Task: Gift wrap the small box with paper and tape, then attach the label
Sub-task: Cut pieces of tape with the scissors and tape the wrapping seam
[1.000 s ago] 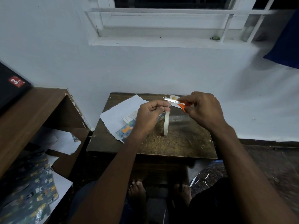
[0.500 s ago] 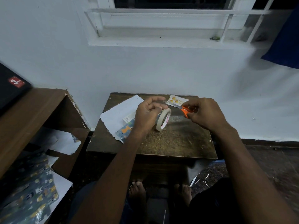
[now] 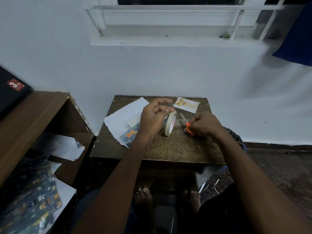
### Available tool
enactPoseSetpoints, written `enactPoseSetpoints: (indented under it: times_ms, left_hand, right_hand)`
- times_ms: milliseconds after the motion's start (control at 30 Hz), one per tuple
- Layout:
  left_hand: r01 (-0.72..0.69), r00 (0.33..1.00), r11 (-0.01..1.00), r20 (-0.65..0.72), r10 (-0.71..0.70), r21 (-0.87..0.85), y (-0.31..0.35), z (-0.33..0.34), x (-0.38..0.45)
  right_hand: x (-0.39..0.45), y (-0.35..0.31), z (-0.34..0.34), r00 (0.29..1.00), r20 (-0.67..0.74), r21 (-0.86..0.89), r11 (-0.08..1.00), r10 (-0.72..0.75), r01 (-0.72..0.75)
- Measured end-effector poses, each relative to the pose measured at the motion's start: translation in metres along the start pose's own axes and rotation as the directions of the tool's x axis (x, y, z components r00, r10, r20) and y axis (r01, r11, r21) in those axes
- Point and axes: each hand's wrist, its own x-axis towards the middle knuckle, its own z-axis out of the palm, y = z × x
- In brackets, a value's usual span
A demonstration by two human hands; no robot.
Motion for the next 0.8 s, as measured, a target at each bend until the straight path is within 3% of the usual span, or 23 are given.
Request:
enactPoseSetpoints:
  times_ms: [100, 233, 333, 433, 533, 633, 800]
  left_hand:
    - [0.003, 1.000, 1.000, 0.001, -0.003, -0.001, -0.0008, 0.0011, 0.0005]
    - [0.002, 1.000, 1.000, 0.002, -0.002, 0.003, -0.0007, 0.0000, 0.0008]
    - [-0.003, 1.000, 1.000, 0.004, 0.003, 0.002, -0.0006, -0.0003, 0.0004]
    - [-0.006, 1.000, 1.000, -0.001, 0.006, 0.002, -0.0008, -0.0012, 0.0009]
    - [-0.008, 1.000, 1.000, 0.000, 0.008, 0.009, -0.0007, -0.0005, 0.0004]
    - [-0.009, 1.000, 1.000, -0.003, 0.009, 0.021, -0.0006, -0.0014, 0.0008]
    - [-0.004, 1.000, 1.000, 0.001, 0.004, 0.022, -0.0006, -0.0009, 0.0009]
  right_hand:
    - [0.0013, -0.0031, 0.0068, 0.995, -0.092, -0.179, 0.984, -0.043, 0.026]
    - [0.0011, -0.0056, 0.0076, 0.988, -0.140, -0.169, 0.985, -0.062, 0.038]
    - [-0.0003, -0.0054, 0.0068, 0.995, -0.081, -0.225, 0.974, -0.050, 0.031]
    - [-0.0025, -0.0055, 0.0074, 0.985, -0.150, -0.280, 0.959, -0.085, 0.040]
    - [-0.0012, -0.0053, 0.0087, 0.992, -0.109, -0.349, 0.937, -0.068, 0.026]
    - [0.0032, -0.0039, 0.0103, 0.985, -0.134, -0.493, 0.870, -0.109, 0.029]
    - [0.0040, -0.0043, 0.0083, 0.983, -0.052, -0.610, 0.785, -0.174, 0.107]
